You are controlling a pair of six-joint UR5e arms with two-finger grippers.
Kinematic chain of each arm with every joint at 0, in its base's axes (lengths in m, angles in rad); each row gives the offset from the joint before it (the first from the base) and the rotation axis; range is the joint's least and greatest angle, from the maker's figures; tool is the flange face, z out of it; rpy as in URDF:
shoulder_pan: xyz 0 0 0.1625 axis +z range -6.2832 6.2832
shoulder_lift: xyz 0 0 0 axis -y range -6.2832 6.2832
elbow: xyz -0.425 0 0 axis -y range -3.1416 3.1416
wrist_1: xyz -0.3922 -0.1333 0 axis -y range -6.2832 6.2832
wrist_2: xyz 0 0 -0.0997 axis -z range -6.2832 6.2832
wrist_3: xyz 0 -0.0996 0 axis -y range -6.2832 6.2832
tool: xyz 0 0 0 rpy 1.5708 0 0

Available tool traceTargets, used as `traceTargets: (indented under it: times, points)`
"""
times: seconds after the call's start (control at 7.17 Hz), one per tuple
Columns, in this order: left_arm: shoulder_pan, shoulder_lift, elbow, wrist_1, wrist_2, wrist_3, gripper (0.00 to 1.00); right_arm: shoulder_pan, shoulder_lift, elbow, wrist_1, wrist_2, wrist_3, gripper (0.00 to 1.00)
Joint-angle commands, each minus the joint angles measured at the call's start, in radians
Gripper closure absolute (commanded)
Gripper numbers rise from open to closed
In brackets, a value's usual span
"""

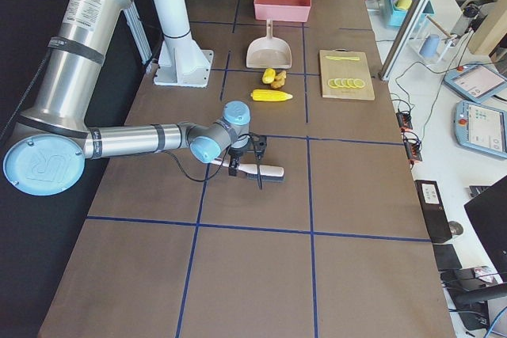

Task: Sweep and dump trash into bin
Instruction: 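Move the left gripper toward the dustpan handle while the right gripper grasps the brush handle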

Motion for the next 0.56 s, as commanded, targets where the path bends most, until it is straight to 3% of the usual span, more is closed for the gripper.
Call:
traceTargets:
  times: [0.0, 0.42]
  points:
    - [0.000, 0.000, 0.000, 0.000, 0.004, 0.003, 0.00, 0.000, 0.002, -0.004, -0.001, 0.001, 0.001, 0.24]
    - [0.000, 0.000, -0.003, 0.000, 0.004, 0.003, 0.00, -0.010, 0.000, -0.004, -0.010, 0.002, -0.002, 0.79]
